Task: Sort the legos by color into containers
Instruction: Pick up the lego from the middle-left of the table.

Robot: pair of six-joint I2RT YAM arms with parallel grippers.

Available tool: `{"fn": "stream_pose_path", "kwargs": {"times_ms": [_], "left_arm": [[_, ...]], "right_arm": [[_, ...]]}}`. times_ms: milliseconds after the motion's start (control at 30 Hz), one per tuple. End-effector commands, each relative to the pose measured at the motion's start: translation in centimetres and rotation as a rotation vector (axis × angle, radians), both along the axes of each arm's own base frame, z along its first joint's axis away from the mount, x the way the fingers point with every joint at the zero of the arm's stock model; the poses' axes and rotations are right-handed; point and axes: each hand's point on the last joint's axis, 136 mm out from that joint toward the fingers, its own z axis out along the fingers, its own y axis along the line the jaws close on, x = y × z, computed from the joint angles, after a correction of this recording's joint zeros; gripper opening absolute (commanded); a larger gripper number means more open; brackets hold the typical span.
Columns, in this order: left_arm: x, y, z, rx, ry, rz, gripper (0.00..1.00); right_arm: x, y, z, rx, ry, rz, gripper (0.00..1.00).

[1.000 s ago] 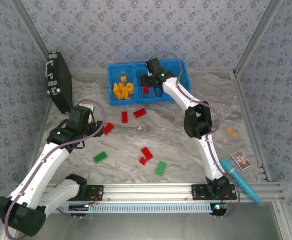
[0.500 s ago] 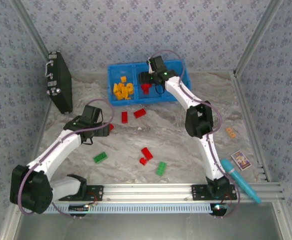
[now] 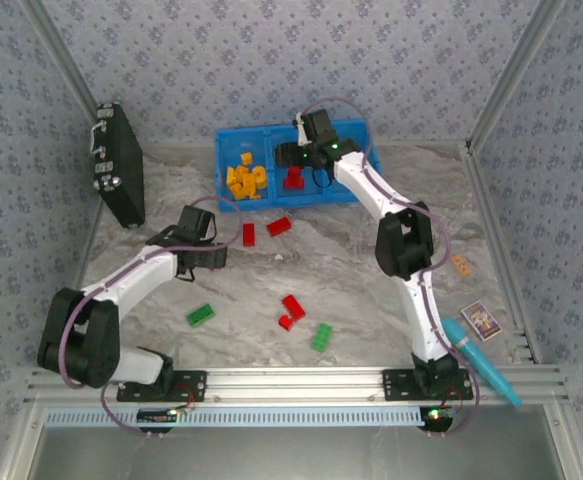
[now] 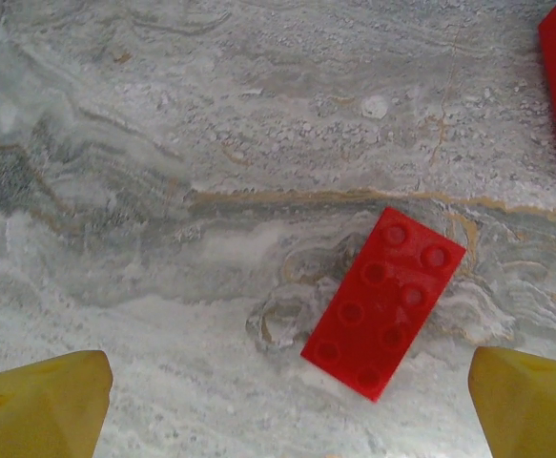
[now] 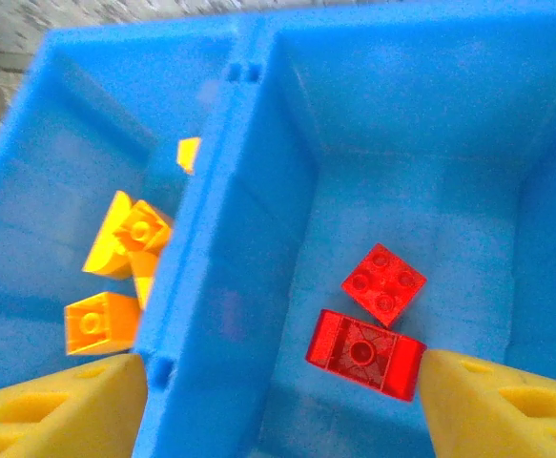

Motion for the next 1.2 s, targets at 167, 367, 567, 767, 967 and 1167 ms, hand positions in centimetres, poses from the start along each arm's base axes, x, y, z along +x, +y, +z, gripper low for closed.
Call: {"fn": "stream_pose_path", "kwargs": {"times_ms": [167, 367, 567, 767, 967, 1167], "left_arm": [[3.9, -2.5, -1.2, 0.004, 0.050, -0.105, 0.89], [3.9, -3.3, -3.5, 0.008, 0.174, -0.112, 0.81], [1.7, -3.0, -5.2, 0.056, 0.267, -0.095, 0.76], [-0.5, -2.6, -6.9, 0.077, 0.359, -0.076, 0.72], [-0.6, -2.2, -7.3, 0.108, 0.380, -0.054, 0.65], [-0.9, -2.4, -7.7, 0.104, 0.410, -0.048, 0.53]], "right_arm": [[-8.0, -3.9, 14.9, -0.001, -0.239, 0.027, 0.81], [-15.3, -9.1, 19.4, 0.038, -0.350, -0.069, 0.82], [-20.5, -13.9, 21.8, 0.050, -0.417, -0.173, 0.84], [-22.7, -15.8, 22.3, 0.070, -0.447, -0.215, 0.84], [-24.3, -16.9, 22.8, 0.077, -0.462, -0.236, 0.84], [-25.5, -18.8, 22.5, 0.035, -0.460, -0.275, 0.84]]}}
